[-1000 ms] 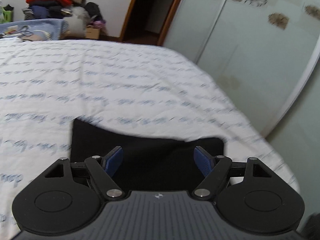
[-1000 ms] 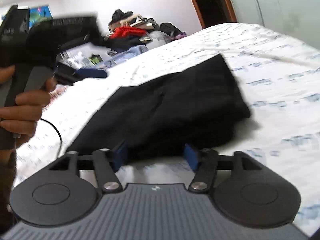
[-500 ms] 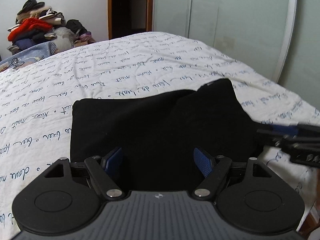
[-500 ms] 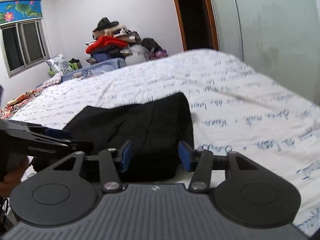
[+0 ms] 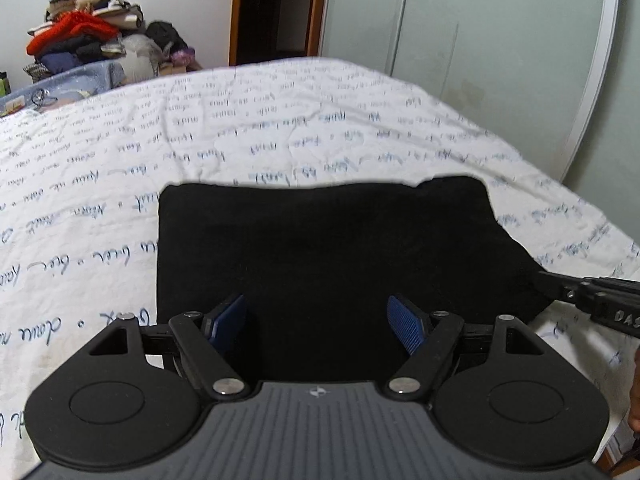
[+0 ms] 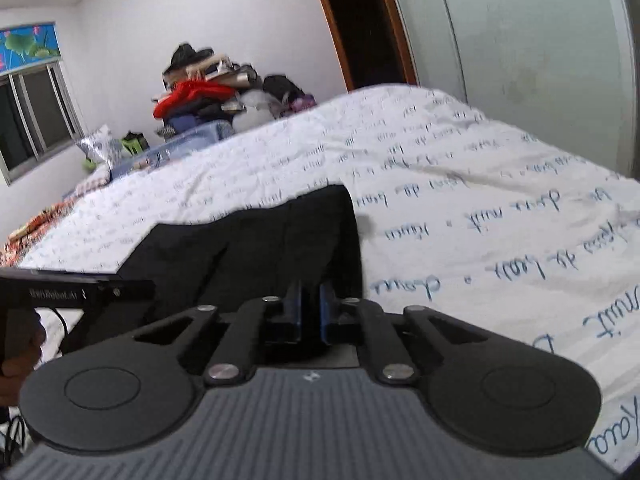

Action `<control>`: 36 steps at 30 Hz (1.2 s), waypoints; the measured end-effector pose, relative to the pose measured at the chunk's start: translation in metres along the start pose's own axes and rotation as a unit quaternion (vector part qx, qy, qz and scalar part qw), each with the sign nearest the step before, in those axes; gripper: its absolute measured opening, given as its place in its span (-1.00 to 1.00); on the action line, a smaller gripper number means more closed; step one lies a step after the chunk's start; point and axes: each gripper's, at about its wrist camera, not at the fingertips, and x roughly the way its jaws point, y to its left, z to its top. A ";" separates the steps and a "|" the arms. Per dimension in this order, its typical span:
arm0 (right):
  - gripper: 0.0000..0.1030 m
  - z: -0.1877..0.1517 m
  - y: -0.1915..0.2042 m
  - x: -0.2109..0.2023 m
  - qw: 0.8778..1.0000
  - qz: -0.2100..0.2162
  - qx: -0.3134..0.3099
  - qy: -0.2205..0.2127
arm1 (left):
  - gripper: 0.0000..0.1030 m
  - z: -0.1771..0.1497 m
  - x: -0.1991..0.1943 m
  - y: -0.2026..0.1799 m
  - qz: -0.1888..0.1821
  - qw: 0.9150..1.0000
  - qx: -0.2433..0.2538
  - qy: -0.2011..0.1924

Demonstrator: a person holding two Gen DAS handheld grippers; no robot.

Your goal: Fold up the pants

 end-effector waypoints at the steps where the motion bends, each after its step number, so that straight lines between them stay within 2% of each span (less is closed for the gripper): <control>1: -0.83 -0.003 0.000 0.005 1.000 -0.006 -0.003 0.013 | 0.51 -0.001 0.000 0.000 0.001 1.000 0.001 0.002; 4: -0.73 0.000 0.000 0.005 1.000 -0.013 -0.004 0.016 | 0.51 0.003 -0.006 0.004 0.003 1.000 0.005 -0.009; 6: -0.62 0.012 0.001 -0.002 0.999 -0.029 -0.013 -0.012 | 0.51 0.012 -0.006 0.010 0.002 1.000 -0.002 -0.016; 10: -0.59 0.048 0.018 0.013 0.995 -0.028 -0.090 -0.038 | 0.51 0.036 0.007 0.023 0.002 1.000 -0.027 -0.014; 12: -0.59 0.059 0.032 0.038 0.990 -0.014 -0.136 -0.023 | 0.51 0.046 0.018 0.027 0.012 0.999 -0.031 -0.008; 15: -0.67 0.066 0.046 0.086 0.983 0.015 -0.179 0.027 | 0.51 0.058 0.036 0.031 0.034 0.999 -0.028 -0.003; 17: -0.66 0.064 0.048 0.111 0.977 -0.012 -0.208 0.045 | 0.51 0.063 0.053 0.036 0.055 0.998 -0.018 0.005; 18: -0.55 0.063 0.046 0.122 0.973 -0.040 -0.222 0.048 | 0.51 0.064 0.061 0.037 0.068 0.998 -0.010 0.014; 19: -0.54 0.062 0.041 0.130 0.973 -0.051 -0.221 0.051 | 0.51 0.064 0.067 0.039 0.081 0.996 -0.005 0.024; 20: -0.54 0.064 0.036 0.131 0.977 -0.045 -0.201 0.052 | 0.51 0.063 0.067 0.041 0.087 0.996 -0.006 0.024; 22: -0.54 0.065 0.037 0.119 0.980 -0.043 -0.189 0.038 | 0.51 0.059 0.056 0.045 0.072 0.997 -0.012 0.007; 24: -0.52 0.062 0.046 0.100 0.977 -0.050 -0.205 0.015 | 0.51 0.055 0.049 0.046 0.066 0.998 -0.019 0.001; 25: -0.51 0.060 0.048 0.091 0.977 -0.040 -0.210 0.010 | 0.51 0.053 0.048 0.046 0.066 0.998 -0.020 0.001; 26: -0.51 0.058 0.049 0.088 0.977 -0.028 -0.212 0.013 | 0.51 0.051 0.051 0.044 0.068 0.998 -0.014 0.005; 28: -0.45 0.050 0.052 0.093 0.972 -0.040 -0.231 0.026 | 0.51 0.046 0.053 0.038 0.084 0.996 0.002 0.009; 29: -0.34 0.046 0.049 0.098 0.971 -0.048 -0.234 0.029 | 0.51 0.042 0.047 0.035 0.086 0.996 0.004 0.002; 31: -0.22 0.046 0.034 0.103 0.981 -0.042 -0.188 0.021 | 0.51 0.035 0.034 0.032 0.061 0.998 0.001 -0.003; 33: 0.05 0.044 0.024 0.103 0.988 -0.039 -0.152 0.012 | 0.51 0.023 0.022 0.034 0.031 0.999 -0.021 -0.006; 34: 0.10 0.041 0.022 0.103 0.988 -0.042 -0.148 0.005 | 0.51 0.016 0.018 0.034 0.023 0.999 -0.025 -0.010; 36: 0.12 0.037 0.019 0.102 0.989 -0.042 -0.139 -0.002 | 0.51 0.002 0.014 0.031 0.034 0.999 -0.016 -0.023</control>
